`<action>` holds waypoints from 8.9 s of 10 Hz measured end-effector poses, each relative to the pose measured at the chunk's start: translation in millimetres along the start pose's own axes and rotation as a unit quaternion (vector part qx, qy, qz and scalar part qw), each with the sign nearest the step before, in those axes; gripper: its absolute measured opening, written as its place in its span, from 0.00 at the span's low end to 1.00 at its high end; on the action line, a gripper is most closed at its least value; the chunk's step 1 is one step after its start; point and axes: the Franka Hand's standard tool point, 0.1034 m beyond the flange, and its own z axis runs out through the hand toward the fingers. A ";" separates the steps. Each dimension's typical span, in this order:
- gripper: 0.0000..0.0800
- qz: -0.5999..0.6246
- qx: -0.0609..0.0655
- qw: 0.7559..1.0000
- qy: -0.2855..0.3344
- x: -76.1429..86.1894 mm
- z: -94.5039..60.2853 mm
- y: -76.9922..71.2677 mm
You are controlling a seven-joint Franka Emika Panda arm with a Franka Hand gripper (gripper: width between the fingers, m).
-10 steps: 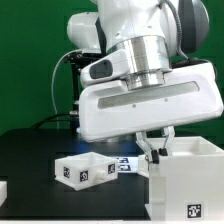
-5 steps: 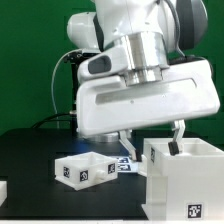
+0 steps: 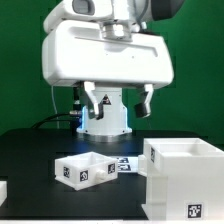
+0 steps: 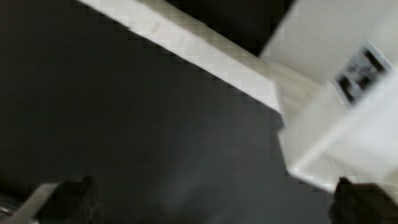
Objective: Assemble drawer
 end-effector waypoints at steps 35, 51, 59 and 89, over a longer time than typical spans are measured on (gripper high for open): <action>0.13 0.068 0.077 0.984 -0.146 -229.1 69.1 -46.4; 0.05 0.767 0.009 0.625 -0.145 -216.8 69.6 -35.5; 0.05 0.925 0.008 0.354 -0.137 -176.6 84.4 -21.8; 0.81 -0.291 0.123 0.947 -0.054 -141.4 53.8 -15.9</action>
Offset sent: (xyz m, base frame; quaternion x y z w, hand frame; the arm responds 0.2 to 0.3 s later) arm 0.0000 0.0000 0.0000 0.0000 0.0000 -0.0650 0.9979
